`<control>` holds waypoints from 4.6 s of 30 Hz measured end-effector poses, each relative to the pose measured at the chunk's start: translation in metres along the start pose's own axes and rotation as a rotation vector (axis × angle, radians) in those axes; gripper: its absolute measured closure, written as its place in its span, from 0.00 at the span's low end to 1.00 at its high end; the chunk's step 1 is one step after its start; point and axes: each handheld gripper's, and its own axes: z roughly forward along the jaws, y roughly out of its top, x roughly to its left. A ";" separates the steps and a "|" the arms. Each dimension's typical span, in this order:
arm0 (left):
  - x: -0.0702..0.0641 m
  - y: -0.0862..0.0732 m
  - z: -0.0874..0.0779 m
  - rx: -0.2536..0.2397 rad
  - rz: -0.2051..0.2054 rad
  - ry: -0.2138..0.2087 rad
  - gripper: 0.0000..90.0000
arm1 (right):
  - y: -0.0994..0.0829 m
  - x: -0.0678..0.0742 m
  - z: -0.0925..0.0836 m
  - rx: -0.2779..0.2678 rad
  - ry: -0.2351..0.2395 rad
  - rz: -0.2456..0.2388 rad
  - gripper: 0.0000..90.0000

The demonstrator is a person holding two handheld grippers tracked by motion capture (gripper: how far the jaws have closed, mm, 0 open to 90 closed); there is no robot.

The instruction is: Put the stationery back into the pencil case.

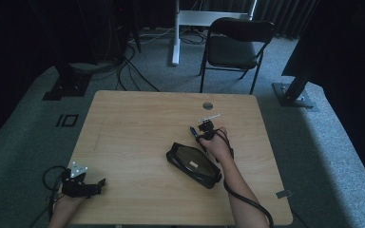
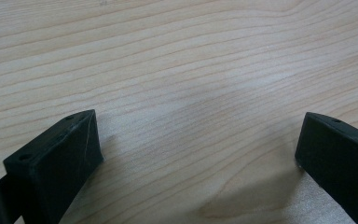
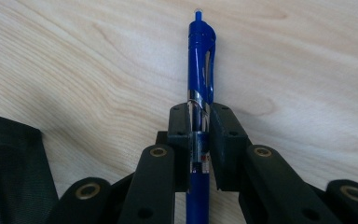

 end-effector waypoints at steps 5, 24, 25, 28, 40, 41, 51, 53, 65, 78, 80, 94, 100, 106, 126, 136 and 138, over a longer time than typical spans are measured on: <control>0.000 0.000 0.000 0.000 0.000 0.000 0.00 | 0.004 -0.002 -0.010 -0.019 -0.003 -0.002 0.88; 0.000 0.000 0.000 0.000 0.000 0.000 0.00 | 0.013 0.000 -0.053 -0.050 0.011 -0.048 0.88; 0.000 0.000 0.000 0.000 0.000 0.000 0.00 | 0.013 0.000 -0.055 -0.047 0.010 -0.053 0.88; 0.000 0.000 0.000 0.000 0.000 0.000 0.00 | 0.012 0.000 -0.060 -0.049 0.013 -0.057 0.88; 0.000 0.000 0.000 0.000 0.000 0.000 0.00 | 0.007 0.004 -0.081 -0.051 0.044 -0.070 0.88; 0.000 0.000 0.000 0.000 0.000 0.000 0.00 | 0.006 0.004 -0.083 -0.051 0.048 -0.070 0.88; 0.000 0.000 0.000 0.000 0.000 0.000 0.00 | -0.002 0.013 -0.105 -0.093 0.074 -0.087 0.88; 0.000 0.000 0.000 0.000 0.000 0.000 0.00 | -0.003 0.015 -0.108 -0.100 0.081 -0.090 0.88; 0.000 0.000 0.000 0.000 0.002 0.001 0.00 | -0.011 0.031 -0.123 -0.122 0.119 -0.138 0.88; 0.000 0.000 0.000 0.003 0.006 0.000 0.00 | -0.023 0.050 -0.125 -0.124 0.194 -0.200 0.88; 0.000 0.000 0.000 0.002 0.004 -0.001 0.00 | -0.025 0.053 -0.124 -0.115 0.206 -0.216 0.88; 0.000 0.000 0.000 0.002 0.003 -0.001 0.00 | -0.039 0.058 -0.106 -0.068 0.247 -0.269 0.88; 0.000 0.000 0.000 0.002 0.002 -0.001 0.00 | -0.043 0.059 -0.100 -0.057 0.243 -0.291 0.88; 0.000 0.000 0.000 0.002 0.003 -0.001 0.00 | -0.047 0.060 -0.093 -0.028 0.244 -0.311 0.88; 0.000 0.000 0.000 0.002 0.003 -0.001 0.00 | -0.047 0.065 -0.068 0.054 0.214 -0.338 0.88; 0.000 0.000 0.000 0.002 0.003 -0.001 0.00 | -0.048 0.069 -0.057 0.087 0.215 -0.341 0.88; 0.000 0.000 0.000 0.002 0.002 -0.001 0.00 | -0.048 0.069 -0.055 0.089 0.213 -0.339 0.88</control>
